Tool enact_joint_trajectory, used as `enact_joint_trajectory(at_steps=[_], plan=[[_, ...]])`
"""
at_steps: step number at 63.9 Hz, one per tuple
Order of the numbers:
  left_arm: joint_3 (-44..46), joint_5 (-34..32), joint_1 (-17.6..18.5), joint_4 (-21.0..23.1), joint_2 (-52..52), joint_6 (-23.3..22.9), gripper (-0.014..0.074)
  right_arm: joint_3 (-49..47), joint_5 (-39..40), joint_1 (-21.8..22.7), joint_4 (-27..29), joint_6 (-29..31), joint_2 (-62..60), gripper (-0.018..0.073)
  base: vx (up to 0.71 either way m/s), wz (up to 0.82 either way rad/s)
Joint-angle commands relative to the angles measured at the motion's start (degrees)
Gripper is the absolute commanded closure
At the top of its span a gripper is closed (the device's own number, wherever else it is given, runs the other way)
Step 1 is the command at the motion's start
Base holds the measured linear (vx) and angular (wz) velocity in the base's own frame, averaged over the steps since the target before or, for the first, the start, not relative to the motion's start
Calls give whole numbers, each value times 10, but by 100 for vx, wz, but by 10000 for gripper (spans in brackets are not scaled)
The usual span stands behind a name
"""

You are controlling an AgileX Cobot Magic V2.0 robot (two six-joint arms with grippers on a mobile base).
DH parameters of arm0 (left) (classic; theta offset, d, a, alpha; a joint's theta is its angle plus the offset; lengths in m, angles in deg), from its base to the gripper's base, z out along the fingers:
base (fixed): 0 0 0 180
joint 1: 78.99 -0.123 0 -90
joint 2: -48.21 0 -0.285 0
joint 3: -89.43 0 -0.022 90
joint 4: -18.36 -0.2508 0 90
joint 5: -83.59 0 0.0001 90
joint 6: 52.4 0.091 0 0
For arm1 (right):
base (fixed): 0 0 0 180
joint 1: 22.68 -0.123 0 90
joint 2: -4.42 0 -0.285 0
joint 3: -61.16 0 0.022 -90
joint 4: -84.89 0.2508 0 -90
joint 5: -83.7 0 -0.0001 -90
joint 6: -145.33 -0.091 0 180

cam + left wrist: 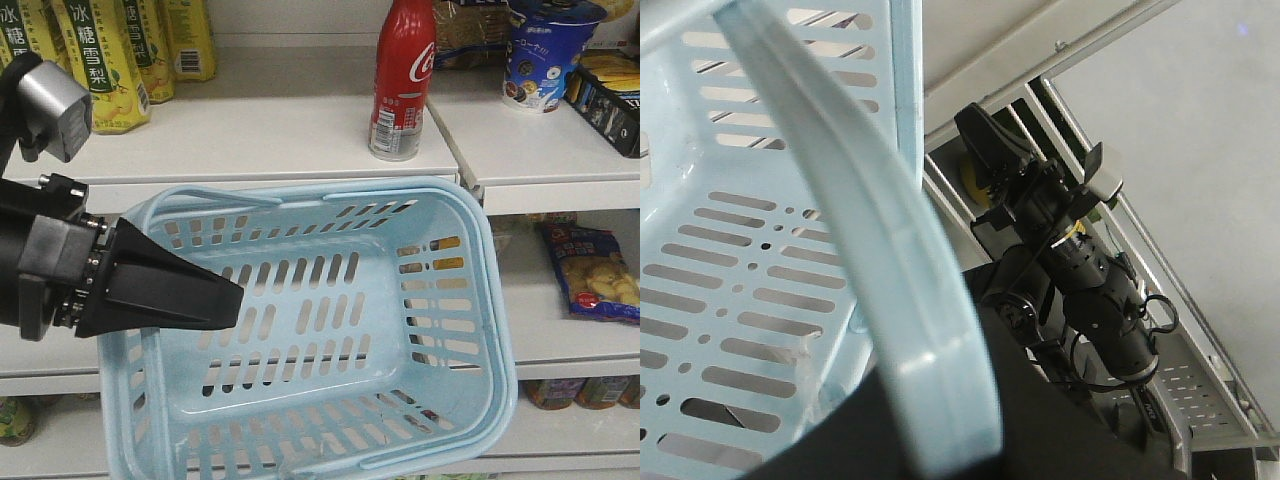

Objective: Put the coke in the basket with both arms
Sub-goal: 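Drive the base toward the shelf with the red Coca-Cola bottle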

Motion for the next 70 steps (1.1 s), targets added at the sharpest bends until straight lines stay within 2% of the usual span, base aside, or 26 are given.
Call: enact_joint_trajectory(at_steps=[1,70], plan=[[15,1,3,57,14,1,604,9,44,2,-3,1,-10,564,3,5],[15,1,3,57,14,1,604,9,44,2,-3,1,-10,564,2,1]])
